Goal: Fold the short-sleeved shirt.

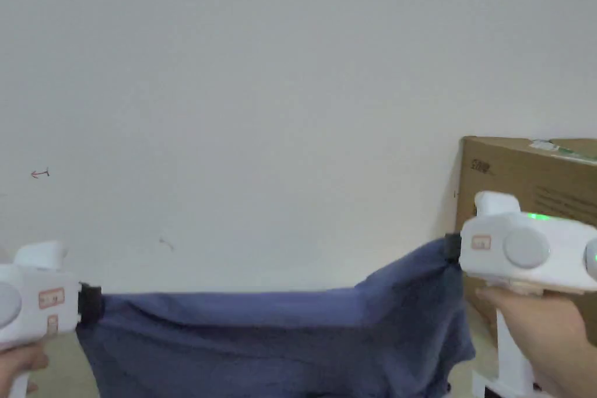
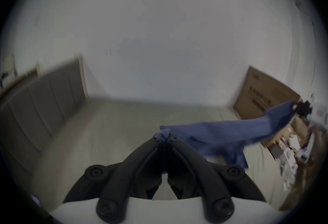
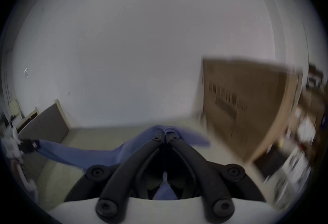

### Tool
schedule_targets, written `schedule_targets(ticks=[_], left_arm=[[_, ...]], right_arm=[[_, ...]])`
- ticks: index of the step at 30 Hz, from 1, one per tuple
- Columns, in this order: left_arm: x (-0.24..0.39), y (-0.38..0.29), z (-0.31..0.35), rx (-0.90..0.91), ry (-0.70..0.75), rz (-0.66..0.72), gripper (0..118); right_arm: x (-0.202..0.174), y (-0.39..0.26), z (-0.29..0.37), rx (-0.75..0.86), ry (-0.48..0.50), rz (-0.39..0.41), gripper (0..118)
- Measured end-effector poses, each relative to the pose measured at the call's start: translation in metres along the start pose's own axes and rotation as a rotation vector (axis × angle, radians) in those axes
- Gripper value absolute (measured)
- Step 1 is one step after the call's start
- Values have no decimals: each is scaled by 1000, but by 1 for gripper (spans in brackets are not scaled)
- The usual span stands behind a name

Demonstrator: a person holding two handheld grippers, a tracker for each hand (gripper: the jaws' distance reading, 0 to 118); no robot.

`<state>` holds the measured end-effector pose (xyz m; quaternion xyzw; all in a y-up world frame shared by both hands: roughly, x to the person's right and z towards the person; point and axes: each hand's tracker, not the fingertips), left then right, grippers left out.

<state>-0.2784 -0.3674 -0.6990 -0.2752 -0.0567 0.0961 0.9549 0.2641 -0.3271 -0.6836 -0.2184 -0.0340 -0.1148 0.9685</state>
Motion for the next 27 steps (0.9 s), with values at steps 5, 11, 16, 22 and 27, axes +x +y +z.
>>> schedule_targets(ticks=[5, 11, 16, 22, 27], left_arm=[[-39, -173, -3, -255, 5, 56, 3], [-34, -284, 107, -325, -15, 115, 3], [-52, -297, 187, -362, -58, 34, 3], [-46, -337, 266, -374, -71, -40, 3], [-52, -376, 277, -402, -60, -79, 3]], right_arm=[[54, -180, -1, -302, -6, -48, 0], [107, -287, 109, -458, 40, 59, 0], [139, -314, 219, -496, 52, 19, 0], [165, -342, 298, -555, 39, 19, 0], [170, -364, 306, -618, -1, 0, 0]])
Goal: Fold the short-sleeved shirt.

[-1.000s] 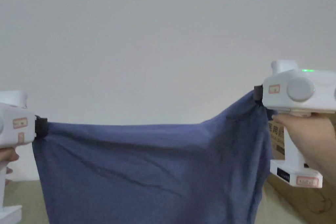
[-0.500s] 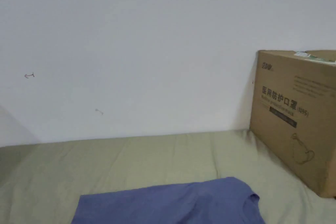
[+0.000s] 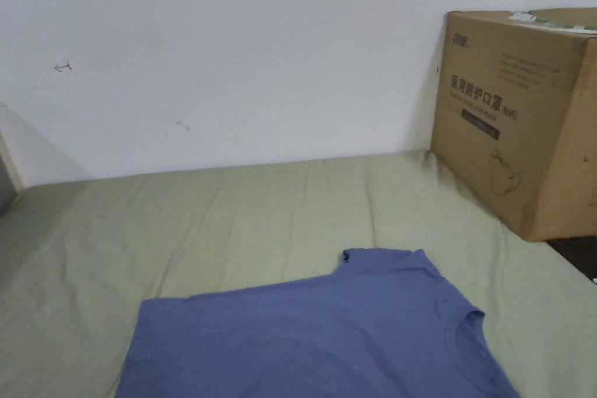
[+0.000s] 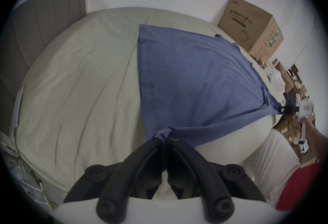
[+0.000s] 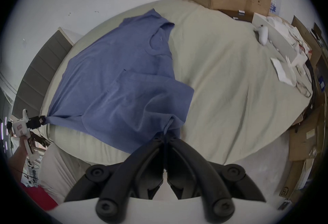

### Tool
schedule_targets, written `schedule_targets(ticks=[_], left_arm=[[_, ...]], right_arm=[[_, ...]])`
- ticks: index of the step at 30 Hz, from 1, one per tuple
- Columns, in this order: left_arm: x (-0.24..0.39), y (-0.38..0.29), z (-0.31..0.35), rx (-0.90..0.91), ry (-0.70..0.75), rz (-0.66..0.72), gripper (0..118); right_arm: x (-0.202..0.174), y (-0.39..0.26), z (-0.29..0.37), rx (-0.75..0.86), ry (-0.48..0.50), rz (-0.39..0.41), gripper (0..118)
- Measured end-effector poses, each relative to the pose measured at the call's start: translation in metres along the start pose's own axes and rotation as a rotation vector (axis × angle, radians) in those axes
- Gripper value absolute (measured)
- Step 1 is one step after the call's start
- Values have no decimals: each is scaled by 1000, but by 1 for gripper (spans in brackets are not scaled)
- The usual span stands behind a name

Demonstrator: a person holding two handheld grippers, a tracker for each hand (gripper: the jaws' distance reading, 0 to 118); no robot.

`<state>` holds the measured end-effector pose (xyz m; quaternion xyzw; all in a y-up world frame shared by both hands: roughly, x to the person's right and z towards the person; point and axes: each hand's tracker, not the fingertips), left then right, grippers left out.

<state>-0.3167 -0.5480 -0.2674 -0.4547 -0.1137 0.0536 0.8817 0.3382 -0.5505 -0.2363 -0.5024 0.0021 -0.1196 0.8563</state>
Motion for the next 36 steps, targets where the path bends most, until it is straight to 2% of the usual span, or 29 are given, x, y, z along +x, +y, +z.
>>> schedule_targets(ticks=[3, 4, 5, 6, 7, 8, 9, 10, 11, 13, 16, 19, 20, 21, 22, 23, 24, 25, 26, 27, 28, 31, 32, 34, 36], left_arm=[[6, -9, 0, 13, 14, -22, 4], [2, -8, -4, 24, 21, -29, 8], [5, -7, -2, 33, 34, -36, 20], [9, -6, 0, 43, 51, -40, 54], [12, -5, 3, 46, 74, -51, 88], [7, -4, 3, 48, 76, -56, 115], [10, -4, 7, 50, 75, -64, 114], [15, -7, 18, 51, 90, -92, 114], [16, -4, 27, 138, 57, -105, 112], [19, -3, 40, 134, 52, -86, 111], [46, 9, 70, 260, 14, -88, 111], [77, 19, 98, 441, 9, -76, 111], [86, 22, 107, 539, 25, -61, 108], [95, 23, 114, 619, 47, -55, 93], [105, 23, 122, 700, 73, -60, 71], [115, 23, 127, 765, 94, -73, 41], [122, 23, 130, 803, 126, -92, 4], [131, 23, 134, 832, 170, -103, 1], [141, 23, 135, 845, 150, -108, 1], [114, 27, 128, 834, 109, -109, 0], [114, 28, 129, 818, 70, -113, 0], [80, 44, 116, 628, -12, -131, 0], [78, 68, 135, 414, -100, -122, 0], [48, 79, 104, 22, -107, -32, 0], [42, 71, 86, -97, -120, -25, 0]], right_arm=[[-8, 0, -17, -26, -65, 53, 1], [-12, 2, -22, -37, -68, 71, 5], [-14, 4, -28, -38, -76, 77, 18], [-17, 4, -29, -37, -80, 82, 55], [-19, 5, -28, -38, -77, 103, 86], [-21, 6, -26, -34, -58, 122, 106], [-23, 6, -20, -11, -53, 132, 115], [-27, 7, -11, 31, -19, 132, 115], [-32, 10, 1, 85, 9, 116, 115], [-46, 12, 25, 153, 37, 97, 115], [-77, 20, 62, 280, 109, 80, 115], [-114, 13, 100, 612, 150, 69, 115], [-127, 10, 111, 711, 175, 74, 114], [-136, 8, 117, 779, 184, 76, 114], [-147, 8, 122, 839, 188, 81, 113], [-156, 7, 126, 892, 187, 80, 103], [-162, 6, 129, 922, 180, 80, 61], [-168, 8, 130, 952, 176, 81, 6], [-169, 10, 132, 916, 170, 90, 0], [-168, 10, 133, 928, 185, 82, 0], [-166, 14, 134, 890, 240, 89, 0], [-159, 16, 137, 866, 213, 90, 0], [-156, 14, 137, 854, 209, 99, 0], [-150, 15, 132, 808, 203, 136, 0], [-148, 10, 126, 751, 224, 174, 0]])
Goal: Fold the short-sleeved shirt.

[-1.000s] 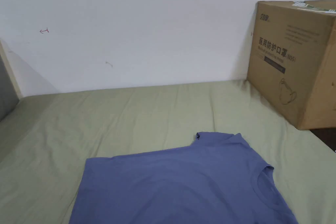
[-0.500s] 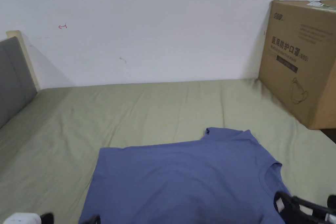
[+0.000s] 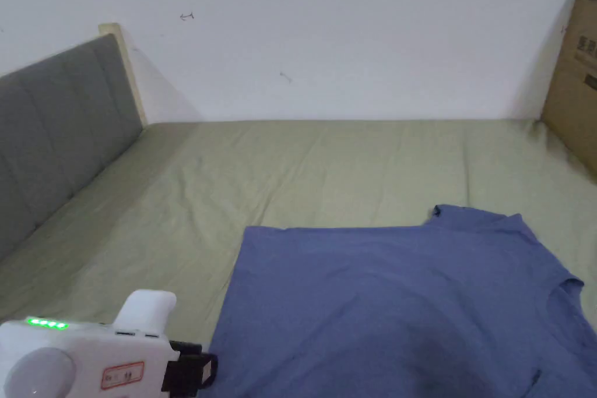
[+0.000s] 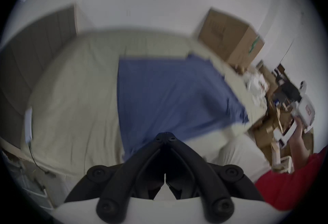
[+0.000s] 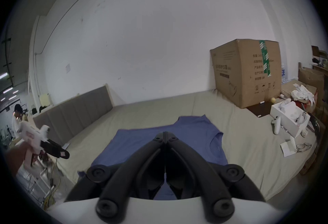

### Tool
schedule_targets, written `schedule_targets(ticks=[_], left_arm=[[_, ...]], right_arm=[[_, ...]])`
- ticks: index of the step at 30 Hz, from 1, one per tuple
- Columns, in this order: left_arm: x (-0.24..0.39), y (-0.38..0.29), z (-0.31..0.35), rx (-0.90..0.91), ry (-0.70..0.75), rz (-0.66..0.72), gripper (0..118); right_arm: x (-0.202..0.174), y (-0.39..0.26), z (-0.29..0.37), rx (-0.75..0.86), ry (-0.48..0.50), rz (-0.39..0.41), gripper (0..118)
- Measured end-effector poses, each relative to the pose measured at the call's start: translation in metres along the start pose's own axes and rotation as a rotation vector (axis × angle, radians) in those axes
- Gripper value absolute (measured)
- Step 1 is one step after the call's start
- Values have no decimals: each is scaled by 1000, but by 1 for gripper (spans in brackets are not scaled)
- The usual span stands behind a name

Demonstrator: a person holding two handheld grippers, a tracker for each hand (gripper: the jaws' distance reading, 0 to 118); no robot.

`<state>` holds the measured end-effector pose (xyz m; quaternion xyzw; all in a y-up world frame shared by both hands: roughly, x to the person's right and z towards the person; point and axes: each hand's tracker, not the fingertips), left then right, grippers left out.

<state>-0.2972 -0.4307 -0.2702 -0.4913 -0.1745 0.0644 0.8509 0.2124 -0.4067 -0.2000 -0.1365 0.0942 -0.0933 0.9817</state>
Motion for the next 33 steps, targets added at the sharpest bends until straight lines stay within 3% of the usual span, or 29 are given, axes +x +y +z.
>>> schedule_targets(ticks=[4, 5, 6, 7, 9, 11, 14, 15, 16, 18, 21, 24, 29, 30, 31, 32, 33], left_arm=[[-53, -21, -42, -58, 165, -25, 4], [-61, -23, -46, -47, 195, -25, 8], [-71, -24, -52, -32, 210, -42, 19], [-66, -32, -62, -38, 228, -55, 47], [-75, -37, -73, -56, 223, -45, 118], [-86, -41, -78, -51, 198, -44, 110], [-59, -57, -103, -119, 195, -57, 111], [-59, -60, -107, -118, 193, -92, 103], [-54, -57, -106, -106, 183, -129, 80], [-46, -64, -108, -83, 278, -261, 8], [-37, -70, -100, -30, 233, -331, 6], [-29, -71, -82, 92, 245, -282, 5], [-26, -76, -53, 269, 207, -144, 5], [-25, -76, -52, 268, 206, -140, 5], [-24, -76, -50, 270, 207, -138, 5], [-9, -75, -50, 266, 207, -141, 5], [-5, -75, -50, 262, 208, -145, 5]], right_arm=[[-9, -12, -3, -76, 0, 17, 0], [-12, -12, -6, -92, 0, 16, 0], [-14, -14, -7, -104, 1, 13, 0], [-16, -15, -7, -123, 7, 1, 0], [-19, -14, -10, -140, 28, -22, 0], [-25, -14, -11, -141, 41, -7, 0], [-30, -12, -17, -164, 40, 85, 0], [-32, -13, -19, -169, 40, 93, 0], [-34, -14, -20, -173, 42, 92, 0], [-31, -16, -25, -192, 42, 77, 0], [-22, -21, -27, -227, 24, 16, 0], [-6, -24, -24, -253, -13, 53, 0], [76, -49, -37, -417, -147, 32, 2], [92, -56, -39, -474, -177, -2, 35], [103, -62, -41, -521, -197, -26, 79], [114, -69, -43, -565, -207, -48, 113], [121, -77, -44, -630, -229, -53, 117]])
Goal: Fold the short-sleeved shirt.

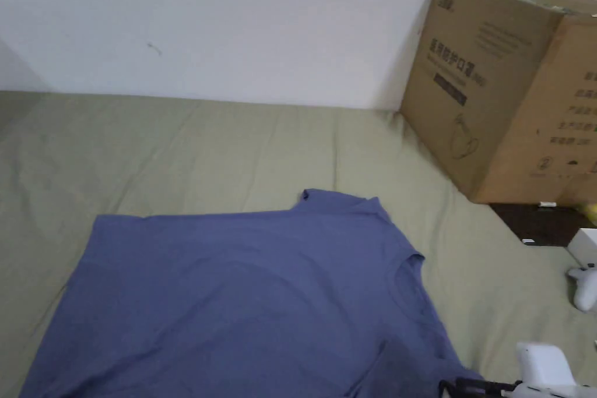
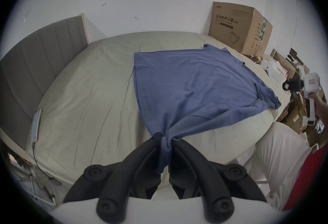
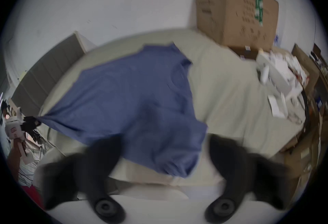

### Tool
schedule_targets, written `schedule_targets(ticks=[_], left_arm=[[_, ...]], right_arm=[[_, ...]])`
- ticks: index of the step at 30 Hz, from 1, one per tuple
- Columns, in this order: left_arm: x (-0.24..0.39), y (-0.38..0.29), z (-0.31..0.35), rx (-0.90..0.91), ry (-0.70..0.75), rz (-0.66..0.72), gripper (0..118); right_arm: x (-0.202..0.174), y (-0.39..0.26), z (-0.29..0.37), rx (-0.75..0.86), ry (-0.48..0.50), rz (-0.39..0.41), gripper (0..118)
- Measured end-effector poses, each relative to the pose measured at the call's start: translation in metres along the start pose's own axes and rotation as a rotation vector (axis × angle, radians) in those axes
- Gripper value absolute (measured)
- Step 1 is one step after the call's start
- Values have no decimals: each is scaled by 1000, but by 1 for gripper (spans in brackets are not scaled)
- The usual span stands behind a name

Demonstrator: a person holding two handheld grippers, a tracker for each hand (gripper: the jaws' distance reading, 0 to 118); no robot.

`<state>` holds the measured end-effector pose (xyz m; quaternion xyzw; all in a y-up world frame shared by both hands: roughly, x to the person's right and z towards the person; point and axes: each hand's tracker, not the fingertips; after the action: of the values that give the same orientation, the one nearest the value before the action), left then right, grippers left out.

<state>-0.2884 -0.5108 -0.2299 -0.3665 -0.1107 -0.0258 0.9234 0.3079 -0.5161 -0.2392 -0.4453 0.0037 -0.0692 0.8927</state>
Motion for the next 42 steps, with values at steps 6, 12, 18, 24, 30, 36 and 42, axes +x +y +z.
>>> schedule_targets(ticks=[6, 12, 18, 24, 30, 36, 42], left_arm=[[15, 4, 1, -29, 28, -50, 5], [7, 4, -3, -79, 63, -21, 5], [6, 3, -4, -93, 70, -2, 5], [4, 7, -6, -52, 78, 1, 5], [-8, 55, -16, -10, 60, 76, 5], [-40, 119, -84, -63, 82, 223, 5], [-58, 148, -164, -171, 64, 289, 10]], right_arm=[[6, -13, -37, -183, -63, 4, 117], [1, -29, -38, -169, -42, 86, 13], [17, -29, -16, -68, 48, -86, 7], [25, -19, 18, 46, 114, -142, 6], [21, 33, 30, 155, 172, -218, 5], [14, 128, -26, 134, 137, -257, 5], [14, 185, -114, 11, 66, -310, 8]])
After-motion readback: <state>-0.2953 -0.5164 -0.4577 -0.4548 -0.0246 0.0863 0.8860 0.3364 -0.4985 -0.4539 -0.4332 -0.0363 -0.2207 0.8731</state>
